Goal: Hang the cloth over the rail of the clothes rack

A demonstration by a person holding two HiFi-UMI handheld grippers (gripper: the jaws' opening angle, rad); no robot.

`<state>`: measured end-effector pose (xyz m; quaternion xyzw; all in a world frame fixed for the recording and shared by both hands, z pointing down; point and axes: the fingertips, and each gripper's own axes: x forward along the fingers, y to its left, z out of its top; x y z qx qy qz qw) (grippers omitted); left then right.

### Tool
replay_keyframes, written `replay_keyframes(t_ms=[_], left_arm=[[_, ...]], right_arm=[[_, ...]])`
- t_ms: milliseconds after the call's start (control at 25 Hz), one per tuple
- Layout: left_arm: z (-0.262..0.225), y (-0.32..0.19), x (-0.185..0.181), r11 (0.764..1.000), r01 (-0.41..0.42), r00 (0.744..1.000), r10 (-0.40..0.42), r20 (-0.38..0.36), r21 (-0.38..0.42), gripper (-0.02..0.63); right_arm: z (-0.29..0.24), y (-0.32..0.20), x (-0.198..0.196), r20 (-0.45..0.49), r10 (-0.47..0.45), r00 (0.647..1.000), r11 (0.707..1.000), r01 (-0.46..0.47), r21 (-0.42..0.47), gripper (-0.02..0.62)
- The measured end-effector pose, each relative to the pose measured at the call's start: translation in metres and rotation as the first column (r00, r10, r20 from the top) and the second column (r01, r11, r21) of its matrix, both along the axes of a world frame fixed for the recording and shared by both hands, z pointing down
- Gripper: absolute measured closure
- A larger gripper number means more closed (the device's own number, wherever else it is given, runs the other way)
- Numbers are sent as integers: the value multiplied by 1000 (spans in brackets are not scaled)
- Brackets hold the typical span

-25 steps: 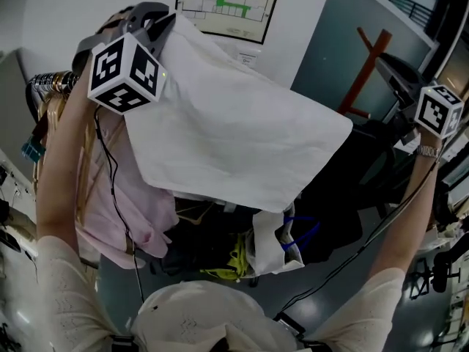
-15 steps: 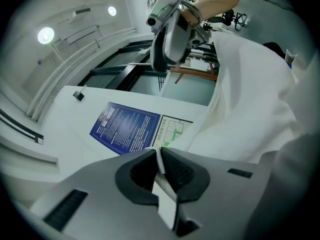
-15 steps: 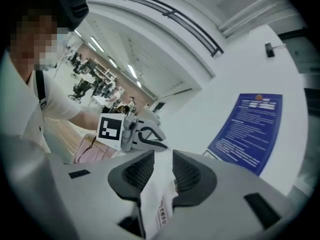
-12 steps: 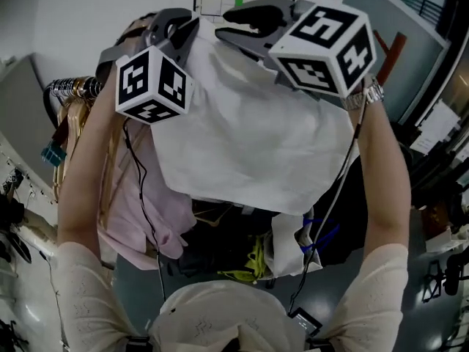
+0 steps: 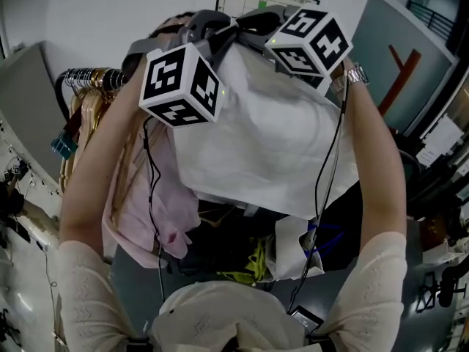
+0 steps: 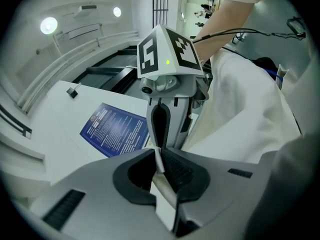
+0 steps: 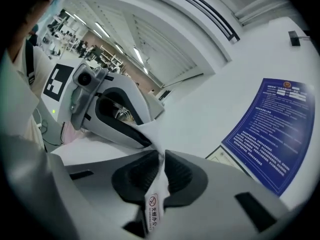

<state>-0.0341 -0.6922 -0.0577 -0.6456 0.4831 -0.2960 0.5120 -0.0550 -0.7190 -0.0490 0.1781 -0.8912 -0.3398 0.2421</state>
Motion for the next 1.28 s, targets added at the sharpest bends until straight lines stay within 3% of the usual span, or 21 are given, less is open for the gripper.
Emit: replay_keyframes(t_ms=[40,80,320,520,600,680,840,920,1080,1200,1280], left_arm=[[0,0,0,1000,5,1000,-5,2,2,586],[-1,-1,-2,1000,13,1000,-13,6,7,586],[0,12,-20,998,65,997,-66,41,24,586],[10,53,-20,991,-66,995,56,-87,-115,586],[22,64,-20,990,-50,997,42,-62,-133,586],[33,66,-26,994,20,1000,-20,0,-108,586],[59,60,-33,986,50,999,-49,10,-160,586],[60,58,-35,987,60,998,-61,0,-149,586],[53,53,-38,989,68,997,-72,-20,-132,586],[38,54,-41,995,35,991,-47,-124,-98,586],[25,62,-39,997,-2,974,-15,-226,-75,586]], right_arm=[[0,-1,1,-3,7,1000,1000,-7,-1,560],[1,-4,2,-4,19,1000,1000,-19,-4,568],[5,-27,16,56,98,994,993,-94,-72,569],[1,-24,11,125,88,988,990,-73,-121,566],[-5,-25,8,183,96,978,987,-70,-145,548],[-16,-30,9,246,123,961,986,-89,-145,488],[-49,-41,26,386,177,905,984,-164,-67,488],[-77,-35,41,486,176,856,981,-195,-12,488],[-129,12,70,648,115,753,990,-144,-9,488],[-139,60,90,703,106,704,992,-127,-23,488],[-133,92,106,742,123,659,988,-148,-32,488]])
